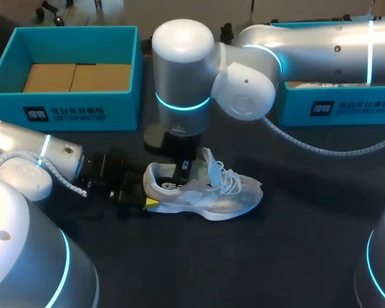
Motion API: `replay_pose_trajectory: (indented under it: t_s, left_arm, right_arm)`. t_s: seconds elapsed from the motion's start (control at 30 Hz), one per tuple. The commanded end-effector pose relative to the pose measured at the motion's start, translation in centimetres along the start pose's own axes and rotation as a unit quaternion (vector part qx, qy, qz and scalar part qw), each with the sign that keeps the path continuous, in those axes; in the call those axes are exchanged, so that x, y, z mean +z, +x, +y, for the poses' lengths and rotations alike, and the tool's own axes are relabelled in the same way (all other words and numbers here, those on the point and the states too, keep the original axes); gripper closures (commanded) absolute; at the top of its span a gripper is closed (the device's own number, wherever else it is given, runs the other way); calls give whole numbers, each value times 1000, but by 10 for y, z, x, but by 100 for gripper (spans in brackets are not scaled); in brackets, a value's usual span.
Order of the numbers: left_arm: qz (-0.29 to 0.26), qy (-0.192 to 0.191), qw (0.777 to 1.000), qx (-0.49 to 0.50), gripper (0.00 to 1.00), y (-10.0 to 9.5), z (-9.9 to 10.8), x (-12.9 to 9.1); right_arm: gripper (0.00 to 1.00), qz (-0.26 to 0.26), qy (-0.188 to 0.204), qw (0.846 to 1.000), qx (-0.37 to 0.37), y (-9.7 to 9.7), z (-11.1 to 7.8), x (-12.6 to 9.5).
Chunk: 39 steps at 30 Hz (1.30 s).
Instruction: Take the shoe out of the shoebox, open the shoe tongue, remove and reinsert the insole, then place the shoe into the shoebox
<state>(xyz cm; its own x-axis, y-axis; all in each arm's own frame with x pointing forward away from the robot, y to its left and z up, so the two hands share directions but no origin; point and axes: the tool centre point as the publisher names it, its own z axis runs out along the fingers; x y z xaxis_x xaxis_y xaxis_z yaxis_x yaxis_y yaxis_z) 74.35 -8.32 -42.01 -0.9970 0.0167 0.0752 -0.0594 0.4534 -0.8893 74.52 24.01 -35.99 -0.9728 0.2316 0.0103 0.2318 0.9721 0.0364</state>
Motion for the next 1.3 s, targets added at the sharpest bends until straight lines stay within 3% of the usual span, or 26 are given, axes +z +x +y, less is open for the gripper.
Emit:
replay_pose_trajectory:
  t_s: [0.03, 0.27, 0.47, 0.77, 0.97, 1.13, 1.3]
  left_arm:
    - [1, -1, 1000, 0, 100, 0, 0, -1]
    - [1, -1, 1000, 0, 100, 0, 0, -1]
    - [1, -1, 1000, 0, 100, 0, 0, -1]
    - [1, -1, 1000, 0, 100, 0, 0, -1]
    - [1, -1, 1000, 0, 100, 0, 0, -1]
    - [1, -1, 1000, 0, 100, 0, 0, -1]
    - [1, -1, 1000, 0, 100, 0, 0, -1]
  right_arm:
    - [100, 7, -4, 1000, 0, 3, -4, 6]
    - [100, 9, -7, 1000, 14, 4, -11, 11]
    - [100, 9, -11, 1000, 10, -4, -6, 17]
    - [72, 17, -18, 1000, 0, -7, -1, 22]
    - [70, 20, -18, 1000, 0, -5, 0, 25]
    - [60, 23, -17, 1000, 0, -6, -1, 30]
    - [58, 25, -18, 1000, -2, -7, 1, 37]
